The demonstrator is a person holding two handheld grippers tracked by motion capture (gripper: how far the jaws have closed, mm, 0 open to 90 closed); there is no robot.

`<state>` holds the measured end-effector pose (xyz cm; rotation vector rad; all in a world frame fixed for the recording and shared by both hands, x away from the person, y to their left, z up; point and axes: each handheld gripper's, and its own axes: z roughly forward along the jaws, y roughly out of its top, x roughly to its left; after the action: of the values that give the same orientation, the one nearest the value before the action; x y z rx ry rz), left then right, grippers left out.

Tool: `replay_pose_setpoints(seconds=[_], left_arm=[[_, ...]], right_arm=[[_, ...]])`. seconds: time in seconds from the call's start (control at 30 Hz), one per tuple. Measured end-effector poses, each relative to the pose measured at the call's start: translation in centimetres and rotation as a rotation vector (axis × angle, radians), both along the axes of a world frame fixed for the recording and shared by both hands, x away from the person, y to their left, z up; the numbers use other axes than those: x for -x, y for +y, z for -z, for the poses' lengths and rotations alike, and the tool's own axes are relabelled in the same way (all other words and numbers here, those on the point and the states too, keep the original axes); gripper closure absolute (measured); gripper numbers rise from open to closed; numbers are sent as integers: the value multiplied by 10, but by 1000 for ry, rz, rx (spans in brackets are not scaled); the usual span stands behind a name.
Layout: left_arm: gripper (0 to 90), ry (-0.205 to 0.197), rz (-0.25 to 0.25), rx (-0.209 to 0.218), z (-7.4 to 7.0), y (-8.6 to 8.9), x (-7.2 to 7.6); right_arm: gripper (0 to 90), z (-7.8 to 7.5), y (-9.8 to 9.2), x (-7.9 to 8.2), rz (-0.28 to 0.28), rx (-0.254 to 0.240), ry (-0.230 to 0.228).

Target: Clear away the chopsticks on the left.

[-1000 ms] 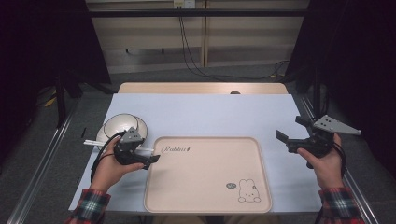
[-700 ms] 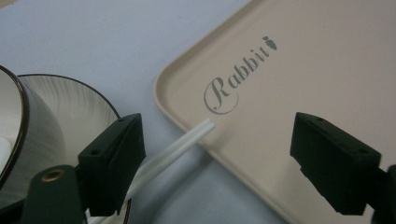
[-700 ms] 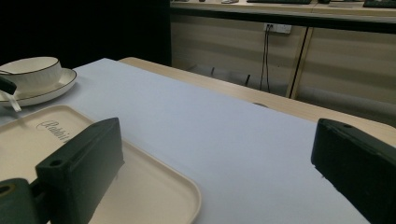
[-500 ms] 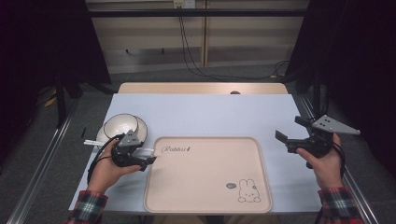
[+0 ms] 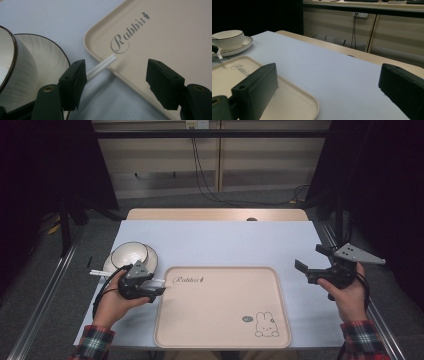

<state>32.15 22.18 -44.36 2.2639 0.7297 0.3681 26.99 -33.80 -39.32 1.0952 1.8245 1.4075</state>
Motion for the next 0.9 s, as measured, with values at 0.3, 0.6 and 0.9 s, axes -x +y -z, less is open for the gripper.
replay_pose_setpoints(seconds=[0.3,0.6,0.9], left_arm=[[329,1,-11,-8,2,-1,-2],[332,-1,-8,-11,5,-2,-5],[366,-12,6,-25,6,-2,-6]], right_arm=[[14,1,0,-1,5,8,2],[14,1,0,-1,7,9,2],[14,1,1,-1,8,8,4]])
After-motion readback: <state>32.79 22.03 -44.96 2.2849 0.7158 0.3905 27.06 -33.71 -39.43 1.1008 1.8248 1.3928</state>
